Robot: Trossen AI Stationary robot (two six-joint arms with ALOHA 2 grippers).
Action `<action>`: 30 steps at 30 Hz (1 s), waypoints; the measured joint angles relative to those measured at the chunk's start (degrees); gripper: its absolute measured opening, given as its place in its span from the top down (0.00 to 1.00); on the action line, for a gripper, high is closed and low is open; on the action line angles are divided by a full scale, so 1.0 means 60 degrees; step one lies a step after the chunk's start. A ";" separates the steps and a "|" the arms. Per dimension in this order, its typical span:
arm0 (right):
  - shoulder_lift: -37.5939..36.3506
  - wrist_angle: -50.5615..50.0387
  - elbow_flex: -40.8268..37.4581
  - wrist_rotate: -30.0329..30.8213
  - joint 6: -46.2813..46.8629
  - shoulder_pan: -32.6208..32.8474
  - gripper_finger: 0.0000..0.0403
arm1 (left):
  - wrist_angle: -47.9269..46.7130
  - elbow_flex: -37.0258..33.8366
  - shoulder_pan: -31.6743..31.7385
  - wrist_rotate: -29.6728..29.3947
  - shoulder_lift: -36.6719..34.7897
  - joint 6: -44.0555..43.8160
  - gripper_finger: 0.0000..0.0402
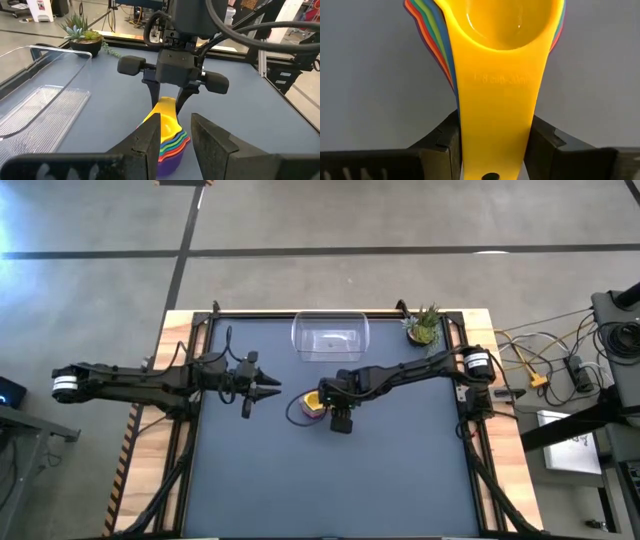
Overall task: Nest measuring cups in basket
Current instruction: Put the stacked measuring cups into the transparent bin
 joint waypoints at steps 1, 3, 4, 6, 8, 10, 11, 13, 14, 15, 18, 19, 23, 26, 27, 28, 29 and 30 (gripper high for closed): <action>0.0007 -0.0006 0.0000 0.0004 -0.0024 0.0002 0.66 | -0.0004 0.0004 0.0000 0.0000 0.0000 0.0001 0.78; 0.0007 0.0043 0.0000 0.0001 -0.0023 -0.0002 0.66 | -0.0007 0.0004 0.0002 0.0000 0.0000 0.0001 0.78; 0.0007 0.0053 0.0000 0.0018 -0.0023 -0.0002 0.66 | -0.0010 0.0003 0.0004 0.0000 0.0000 0.0000 0.78; 0.0003 0.0068 0.0000 0.0298 -0.0027 0.0001 0.66 | -0.0011 0.0004 0.0004 0.0000 0.0000 -0.0001 0.78; -0.0039 0.0014 0.0000 0.0558 -0.0036 0.0005 0.66 | -0.0015 0.0004 0.0000 0.0000 0.0000 -0.0001 0.78; -0.0063 0.0023 0.0025 0.0720 -0.0078 0.0005 0.66 | -0.0015 0.0004 0.0002 0.0000 0.0000 -0.0001 0.78; -0.0080 0.0034 0.0036 0.0785 -0.0102 0.0005 0.66 | -0.0018 0.0004 0.0000 0.0000 0.0000 -0.0003 0.78; -0.0127 0.0037 0.0036 0.0933 -0.0160 0.0002 0.66 | -0.0025 0.0002 0.0004 0.0000 0.0000 0.0001 0.78; -0.0161 0.0039 0.0036 0.1000 -0.0212 0.0002 0.66 | -0.0036 0.0004 0.0000 0.0000 0.0000 -0.0001 0.78; -0.0202 0.0039 0.0036 0.1008 -0.0249 0.0002 0.66 | -0.0040 0.0004 0.0000 0.0000 0.0000 -0.0002 0.78; -0.0396 0.0043 0.0036 0.1009 -0.0286 0.0002 0.66 | -0.0042 0.0004 0.0000 0.0000 0.0000 -0.0003 0.78; -0.0494 0.0056 0.0036 0.1019 -0.0309 0.0002 0.66 | -0.0042 0.0004 0.0000 0.0000 0.0000 0.0001 0.78; -0.0948 0.0015 0.0036 0.1095 -0.0457 -0.0045 0.66 | -0.0048 0.0004 0.0001 0.0000 0.0000 0.0080 0.78; -0.1358 -0.0010 0.0040 0.1254 -0.0517 -0.0137 0.66 | -0.0062 0.0004 0.0000 -0.0007 0.0000 0.0092 0.78; -0.1494 -0.0035 0.0040 0.1255 -0.0552 -0.0188 0.66 | -0.0074 0.0004 0.0000 -0.0007 0.0000 0.0095 0.78; -0.1608 -0.0052 0.0040 0.1292 -0.0601 -0.0252 0.66 | -0.0076 0.0004 0.0000 -0.0007 0.0000 0.0095 0.78; -0.1733 -0.0056 0.0040 0.1325 -0.0643 -0.0329 0.66 | -0.0074 0.0004 0.0000 -0.0007 0.0000 0.0095 0.78; -0.1846 -0.0057 0.0040 0.1378 -0.0743 -0.0414 0.66 | -0.0076 0.0004 0.0000 -0.0007 0.0000 0.0097 0.78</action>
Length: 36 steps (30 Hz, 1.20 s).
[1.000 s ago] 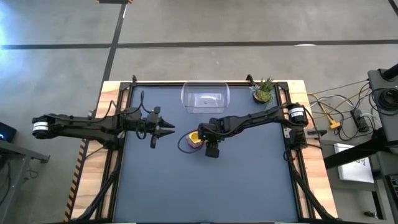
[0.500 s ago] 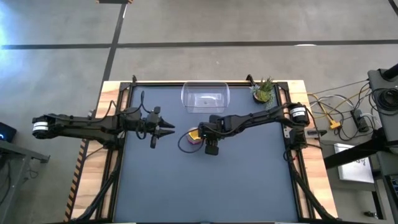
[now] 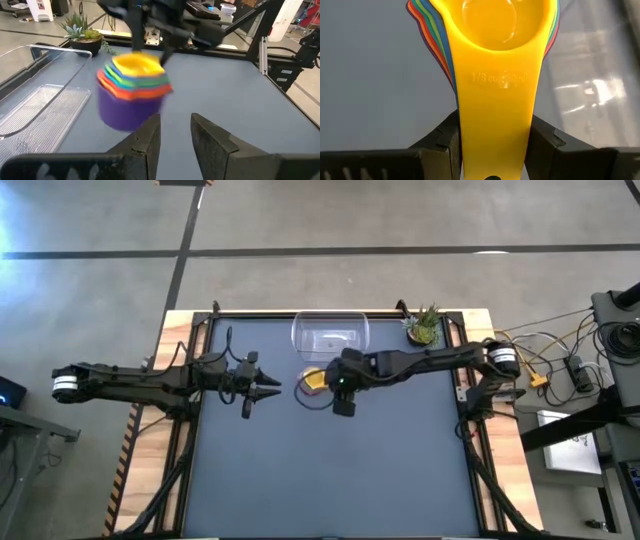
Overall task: Nest measuring cups in basket
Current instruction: Put the stacked measuring cups into the transparent bin
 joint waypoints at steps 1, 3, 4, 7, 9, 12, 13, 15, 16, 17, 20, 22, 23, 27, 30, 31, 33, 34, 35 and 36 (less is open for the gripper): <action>-0.0115 0.0001 0.0000 0.0106 -0.0053 -0.0095 0.66 | 0.0000 0.0000 0.0002 -0.0002 0.0000 0.0002 0.78; -0.0358 -0.0003 0.0000 0.0144 -0.0241 -0.0357 0.66 | -0.0002 0.0000 0.0001 -0.0004 0.0000 0.0002 0.78; -0.0461 0.0020 0.0001 0.0156 -0.0306 -0.0517 0.66 | 0.0000 0.0000 0.0000 -0.0004 -0.0002 0.0002 0.78; -0.0641 0.0132 0.0007 0.0173 -0.0569 -0.1105 0.66 | -0.0004 0.0000 0.0003 -0.0007 0.0000 0.0014 0.78; -0.0661 0.0191 0.0009 0.0143 -0.0794 -0.1554 0.66 | -0.0003 0.0000 0.0000 -0.0007 0.0000 0.0046 0.78; -0.0664 0.0330 0.0010 0.0057 -0.1269 -0.2249 0.66 | -0.0004 0.0000 0.0001 -0.0011 0.0000 0.0046 0.78; -0.0668 0.0358 0.0008 -0.0072 -0.1395 -0.2493 0.66 | -0.0004 0.0000 0.0000 -0.0011 0.0000 0.0046 0.78; -0.0648 0.0418 0.0009 -0.0553 -0.1606 -0.3020 0.66 | -0.0004 0.0000 0.0000 -0.0012 -0.0001 0.0051 0.78; -0.0608 0.0464 0.0009 -0.0864 -0.1738 -0.3279 0.66 | -0.0004 0.0000 0.0004 -0.0015 0.0000 0.0073 0.78; -0.0542 0.0500 0.0008 -0.1118 -0.1850 -0.3527 0.66 | -0.0004 0.0000 0.0004 -0.0015 0.0000 0.0095 0.78; -0.0303 0.0522 0.0007 -0.1602 -0.2598 -0.4123 0.66 | -0.0004 0.0000 0.0003 -0.0028 0.0000 0.0126 0.78; -0.0151 0.0556 0.0007 -0.1701 -0.2996 -0.4389 0.66 | 0.0000 -0.0008 0.0004 -0.0036 0.0014 0.0126 0.78; -0.0074 0.0631 0.0008 -0.1778 -0.3137 -0.4488 0.66 | -0.0004 -0.0020 0.0004 -0.0040 0.0037 0.0126 0.78; 0.0264 0.1042 0.0008 -0.2378 -0.3415 -0.4811 0.66 | -0.0004 -0.0025 0.0004 -0.0076 0.0151 0.0272 0.78; 0.0520 0.1353 0.0007 -0.2473 -0.3751 -0.4905 0.66 | -0.0007 -0.0025 0.0004 -0.0080 0.0261 0.0297 0.78; 0.0622 0.1394 0.0007 -0.2489 -0.3837 -0.4932 0.66 | -0.0005 -0.0029 0.0004 -0.0080 0.0294 0.0297 0.78; 0.0821 0.1465 0.0011 -0.2535 -0.3974 -0.4977 0.66 | -0.0004 -0.0030 0.0004 -0.0080 0.0333 0.0314 0.78; 0.0925 0.1499 0.0008 -0.2616 -0.4020 -0.5000 0.66 | 0.0005 -0.0036 0.0004 -0.0079 0.0335 0.0335 0.78; 0.1037 0.1526 0.0007 -0.2679 -0.4057 -0.5026 0.66 | 0.0057 -0.0036 0.0004 -0.0076 0.0335 0.0341 0.78; 0.1128 0.1552 0.0009 -0.2724 -0.4103 -0.5047 0.66 | 0.0136 -0.0036 0.0004 -0.0076 0.0311 0.0341 0.78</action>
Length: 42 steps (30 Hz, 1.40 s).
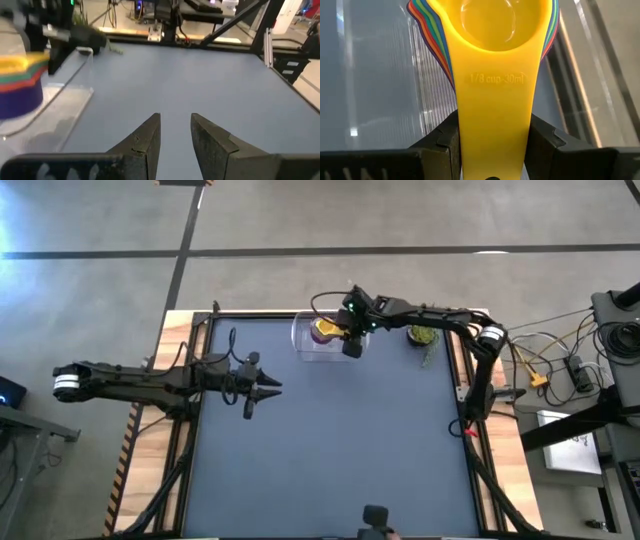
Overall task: Nest measuring cups in basket
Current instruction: Put the stacked measuring cups into the transparent bin, then return to Home Position
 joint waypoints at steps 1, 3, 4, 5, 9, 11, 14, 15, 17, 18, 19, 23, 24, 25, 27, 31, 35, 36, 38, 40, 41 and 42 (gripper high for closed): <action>0.0097 0.0020 -0.0002 -0.0001 -0.0047 -0.0007 0.66 | 0.0053 0.0000 0.0000 0.0000 -0.0033 0.0032 0.78; 0.0295 0.0033 -0.0001 -0.0005 -0.0185 -0.0047 0.66 | 0.0120 0.0000 0.0000 0.0000 -0.0092 0.0091 0.78; 0.0394 0.0033 0.0002 -0.0002 -0.0207 -0.0061 0.66 | 0.0092 0.0000 0.0000 0.0000 -0.0103 0.0095 0.78; 0.0496 0.0033 0.0000 -0.0002 -0.0252 -0.0064 0.66 | 0.0061 0.0000 0.0000 0.0000 -0.0103 0.0095 0.78; 0.0724 0.0099 0.0020 -0.0111 -0.0312 -0.0108 0.66 | 0.0017 -0.0004 0.0000 0.0000 -0.0100 0.0098 0.78; 0.0749 0.0098 0.0020 -0.0129 -0.0310 -0.0118 0.66 | 0.0010 -0.0004 0.0000 0.0000 -0.0100 0.0098 0.78; 0.0727 0.0172 0.0020 -0.0113 -0.0319 -0.0115 0.57 | 0.0013 -0.0004 0.0000 0.0000 -0.0110 0.0102 0.78; 0.0717 0.0250 0.0020 -0.0068 -0.0328 -0.0117 0.54 | 0.0014 -0.0004 0.0000 0.0000 -0.0111 0.0102 0.78; 0.0690 0.0321 0.0035 0.0023 -0.0333 -0.0123 0.49 | 0.0010 -0.0004 0.0000 0.0001 -0.0108 0.0102 0.78; 0.0688 0.0291 0.0063 0.0037 -0.0339 -0.0126 0.48 | 0.0010 -0.0004 0.0000 0.0001 -0.0107 0.0102 0.78; 0.0688 0.0284 0.0098 0.0034 -0.0347 -0.0126 0.46 | 0.0010 -0.0004 0.0000 0.0001 -0.0107 0.0102 0.78; 0.0688 0.0198 0.0289 0.0034 -0.0350 -0.0126 0.44 | 0.0006 -0.0004 0.0000 0.0003 -0.0111 0.0102 0.78; 0.0684 0.0158 0.0349 0.0034 -0.0350 -0.0126 0.44 | 0.0006 -0.0004 0.0000 0.0004 -0.0111 0.0102 0.78; 0.0684 0.0039 0.0433 0.0033 -0.0348 -0.0126 0.45 | 0.0004 -0.0004 0.0000 0.0004 -0.0111 0.0102 0.78; 0.0684 -0.0208 0.0619 0.0031 -0.0347 -0.0126 0.45 | -0.0030 -0.0004 0.0000 0.0004 -0.0111 0.0102 0.78; 0.0670 -0.0839 0.1013 0.0040 -0.0339 -0.0126 0.46 | -0.0170 -0.0004 0.0018 -0.0004 -0.0133 -0.0026 0.78; 0.0594 -0.1591 0.1317 0.0099 -0.0267 -0.0126 0.46 | -0.0291 -0.0004 0.0018 -0.0004 -0.0210 -0.0047 0.78; 0.0519 -0.1725 0.1328 0.0104 -0.0218 -0.0126 0.47 | -0.0313 -0.0007 0.0018 -0.0004 -0.0257 -0.0047 0.78; 0.0288 -0.1944 0.1328 0.0100 -0.0173 -0.0126 0.48 | -0.0464 -0.0007 0.0021 -0.0007 -0.0440 -0.0078 0.78; 0.0008 -0.2207 0.1328 0.0096 -0.0175 -0.0126 0.50 | -0.0826 -0.0011 0.0034 -0.0011 -0.0808 -0.0090 0.78; -0.0137 -0.2341 0.1328 0.0096 -0.0175 -0.0127 0.51 | -0.0958 -0.0011 0.0036 -0.0011 -0.1042 -0.0089 0.78; -0.0315 -0.2455 0.1321 0.0093 -0.0175 -0.0144 0.52 | -0.1063 -0.0011 0.0036 -0.0011 -0.1322 -0.0091 0.78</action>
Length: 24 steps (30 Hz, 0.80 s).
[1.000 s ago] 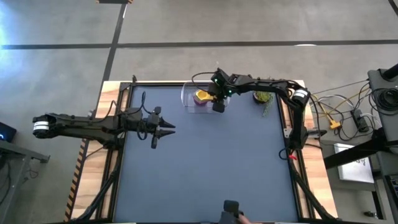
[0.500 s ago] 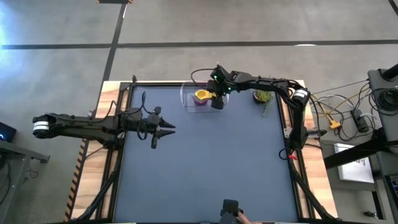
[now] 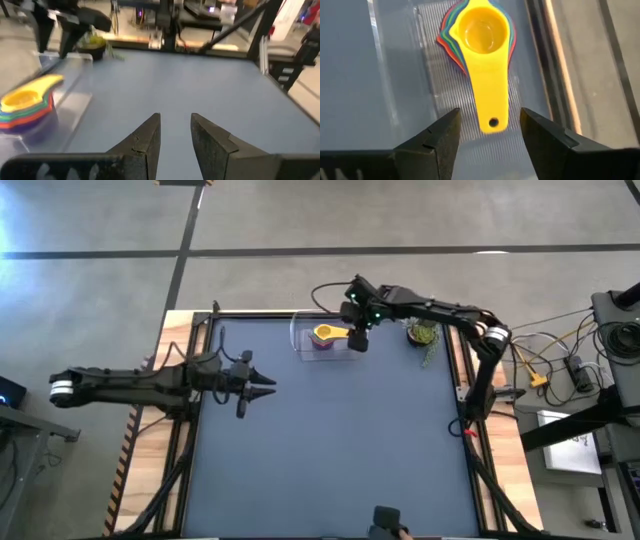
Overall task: Nest measuring cups in basket
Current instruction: Return to Home Position
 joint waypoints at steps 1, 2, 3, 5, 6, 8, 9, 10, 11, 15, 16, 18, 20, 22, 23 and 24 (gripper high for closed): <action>-0.0173 -0.0076 -0.0021 0.0000 0.0003 -0.0010 0.53 | -0.0122 0.0000 0.0000 -0.0004 -0.0298 0.0000 0.78; -0.0377 -0.0127 -0.0053 -0.0007 0.0050 -0.0010 0.55 | -0.0235 0.0000 -0.0003 -0.0004 -0.0597 0.0001 0.78; -0.0597 -0.0152 -0.0110 -0.0019 0.0165 -0.0030 0.56 | -0.0403 0.0000 -0.0004 -0.0004 -0.0933 0.0005 0.78; -0.1087 -0.0097 -0.0339 -0.0029 0.0352 -0.0042 0.58 | -0.0801 0.0000 -0.0004 -0.0004 -0.1595 0.0002 0.78; -0.1366 -0.0013 -0.0527 -0.0046 0.0441 -0.0044 0.59 | -0.1022 0.0000 -0.0008 -0.0005 -0.1923 0.0003 0.78; -0.2009 0.0250 -0.1067 -0.0082 0.0568 -0.0044 0.62 | -0.1476 0.0000 -0.0011 -0.0007 -0.2551 0.0002 0.78; -0.2367 0.0473 -0.1392 -0.0102 0.0687 -0.0044 0.63 | -0.1586 -0.0007 -0.0011 -0.0008 -0.2811 0.0000 0.78; -0.2749 0.0748 -0.1771 -0.0109 0.0774 -0.0041 0.65 | -0.1635 -0.0033 -0.0011 -0.0009 -0.3054 0.0000 0.78; -0.3159 0.1053 -0.2188 -0.0141 0.0902 -0.0040 0.66 | -0.1656 -0.0080 -0.0011 -0.0011 -0.3281 -0.0007 0.78; -0.4905 0.2691 -0.4146 -0.0581 0.1563 -0.0038 0.71 | -0.1599 -0.0355 -0.0011 -0.0011 -0.3941 -0.0026 0.78; -0.5347 0.3135 -0.4670 -0.0658 0.1729 -0.0023 0.72 | -0.1543 -0.0445 -0.0009 -0.0023 -0.4061 -0.0026 0.78; -0.6206 0.3970 -0.5683 -0.0819 0.2007 0.0028 0.75 | -0.1323 -0.0624 -0.0011 -0.0207 -0.4267 -0.0028 0.78; -0.6965 0.4691 -0.6578 -0.0853 0.2212 0.0073 0.77 | -0.1252 -0.0723 -0.0011 -0.0358 -0.4396 -0.0049 0.78; -0.7661 0.5204 -0.7362 -0.0864 0.2332 0.0107 0.79 | -0.1429 -0.0814 -0.0011 -0.0341 -0.4487 -0.0406 0.78; -0.7988 0.5316 -0.7662 -0.0857 0.2345 0.0112 0.80 | -0.1542 -0.0876 -0.0018 -0.0276 -0.4523 -0.0624 0.78; -0.8314 0.5365 -0.7957 -0.0849 0.2354 0.0126 0.81 | -0.1584 -0.0935 -0.0020 -0.0211 -0.4548 -0.0827 0.78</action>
